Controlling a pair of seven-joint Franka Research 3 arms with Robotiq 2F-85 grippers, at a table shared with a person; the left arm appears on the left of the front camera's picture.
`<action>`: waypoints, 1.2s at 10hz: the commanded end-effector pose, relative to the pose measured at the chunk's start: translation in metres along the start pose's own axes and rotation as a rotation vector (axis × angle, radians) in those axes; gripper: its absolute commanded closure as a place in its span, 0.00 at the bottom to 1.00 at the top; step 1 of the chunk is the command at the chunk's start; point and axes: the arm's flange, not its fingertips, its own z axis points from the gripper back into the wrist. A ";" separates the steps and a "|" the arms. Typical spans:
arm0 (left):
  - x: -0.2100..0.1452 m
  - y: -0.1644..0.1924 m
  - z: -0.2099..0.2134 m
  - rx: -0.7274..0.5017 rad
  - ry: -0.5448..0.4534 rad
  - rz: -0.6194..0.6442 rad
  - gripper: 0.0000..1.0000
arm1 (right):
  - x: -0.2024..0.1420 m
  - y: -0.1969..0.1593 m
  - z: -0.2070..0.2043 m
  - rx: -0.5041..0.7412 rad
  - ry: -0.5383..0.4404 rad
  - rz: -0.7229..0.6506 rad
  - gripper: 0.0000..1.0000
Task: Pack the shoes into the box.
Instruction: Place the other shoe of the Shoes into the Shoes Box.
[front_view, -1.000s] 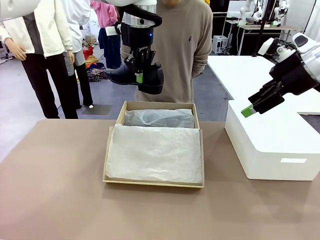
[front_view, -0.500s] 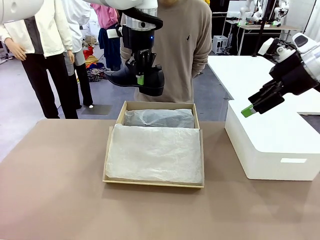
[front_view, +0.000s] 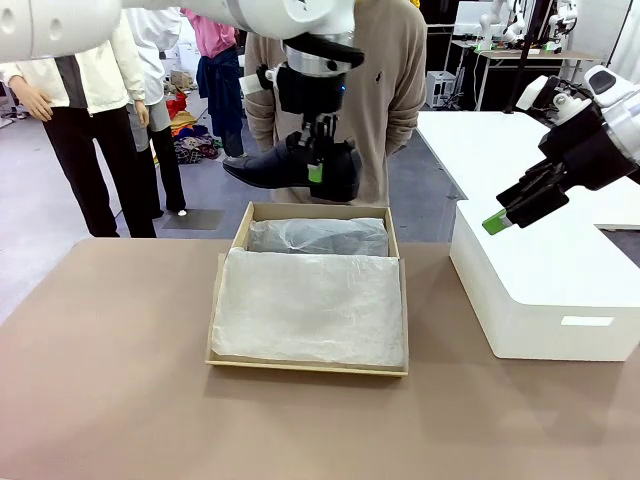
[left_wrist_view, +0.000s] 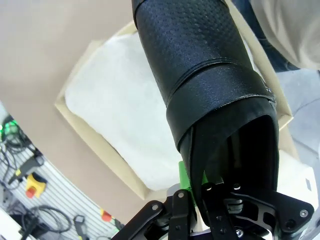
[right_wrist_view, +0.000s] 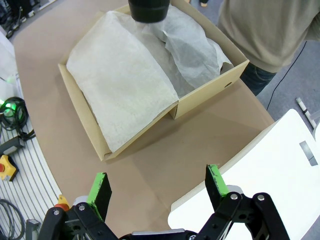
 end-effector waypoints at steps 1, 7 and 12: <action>-0.017 -0.005 -0.004 0.004 -0.069 0.097 1.00 | 0.001 -0.001 -0.001 0.009 -0.015 0.002 0.00; -0.043 -0.020 -0.065 -0.014 -0.018 0.179 1.00 | 0.001 -0.001 -0.001 0.009 -0.015 0.002 0.00; -0.041 -0.024 -0.092 0.019 0.003 0.131 1.00 | 0.001 -0.001 -0.001 0.009 -0.015 0.002 0.00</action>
